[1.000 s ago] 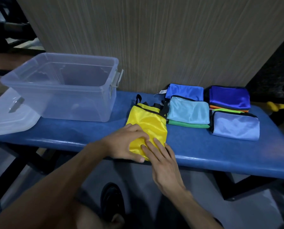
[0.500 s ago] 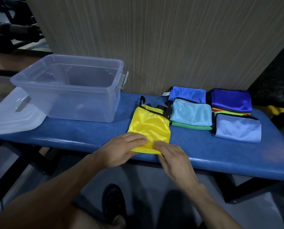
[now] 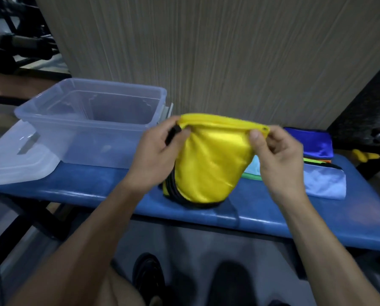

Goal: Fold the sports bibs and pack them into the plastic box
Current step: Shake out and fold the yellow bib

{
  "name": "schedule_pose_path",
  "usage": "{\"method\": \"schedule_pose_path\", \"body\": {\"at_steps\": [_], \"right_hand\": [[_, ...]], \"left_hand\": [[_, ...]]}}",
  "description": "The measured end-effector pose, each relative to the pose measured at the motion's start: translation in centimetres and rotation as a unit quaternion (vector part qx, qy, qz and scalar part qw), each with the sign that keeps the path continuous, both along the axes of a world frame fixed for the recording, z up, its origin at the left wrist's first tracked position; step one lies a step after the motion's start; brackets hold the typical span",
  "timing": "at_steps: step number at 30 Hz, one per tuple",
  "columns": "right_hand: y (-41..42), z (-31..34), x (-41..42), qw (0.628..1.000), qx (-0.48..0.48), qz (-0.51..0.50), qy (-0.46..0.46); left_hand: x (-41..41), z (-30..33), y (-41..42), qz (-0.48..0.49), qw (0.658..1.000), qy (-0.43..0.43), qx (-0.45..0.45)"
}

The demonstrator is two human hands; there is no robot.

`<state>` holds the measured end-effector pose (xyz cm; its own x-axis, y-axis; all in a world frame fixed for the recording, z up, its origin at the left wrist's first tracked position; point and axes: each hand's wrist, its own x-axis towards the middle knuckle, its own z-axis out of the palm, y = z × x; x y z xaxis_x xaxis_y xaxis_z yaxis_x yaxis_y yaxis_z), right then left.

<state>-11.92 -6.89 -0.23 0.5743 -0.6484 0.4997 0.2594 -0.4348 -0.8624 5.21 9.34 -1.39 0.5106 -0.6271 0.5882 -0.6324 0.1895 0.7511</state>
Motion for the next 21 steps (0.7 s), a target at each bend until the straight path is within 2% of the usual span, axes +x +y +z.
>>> {"method": "schedule_pose_path", "body": {"at_steps": [3, 6, 9, 13, 17, 21], "right_hand": [[-0.9, -0.3, 2.1, 0.998, 0.061, 0.002, 0.03], [-2.5, -3.2, 4.9, 0.989, 0.094, -0.017, 0.111], [-5.0, -5.4, 8.7, 0.968, 0.043, -0.069, 0.238], [-6.3, -7.3, 11.7, 0.906, -0.014, -0.029, 0.422], [-5.6, -7.6, 13.1, 0.886, -0.167, -0.047, 0.43], [-4.6, -7.0, 12.0, 0.877, -0.25, -0.053, 0.406]], "left_hand": [[1.0, -0.2, -1.1, 0.004, 0.996, 0.083, 0.027], [2.5, -1.5, -2.4, 0.042, 0.983, 0.137, 0.114], [4.3, -3.4, -5.2, 0.12, 0.955, 0.11, 0.247], [6.3, -6.9, -7.6, 0.188, 0.906, 0.1, 0.367], [7.3, -7.8, -9.0, 0.234, 0.897, 0.097, 0.363], [7.7, -7.6, -10.3, 0.223, 0.908, 0.095, 0.341]]}}
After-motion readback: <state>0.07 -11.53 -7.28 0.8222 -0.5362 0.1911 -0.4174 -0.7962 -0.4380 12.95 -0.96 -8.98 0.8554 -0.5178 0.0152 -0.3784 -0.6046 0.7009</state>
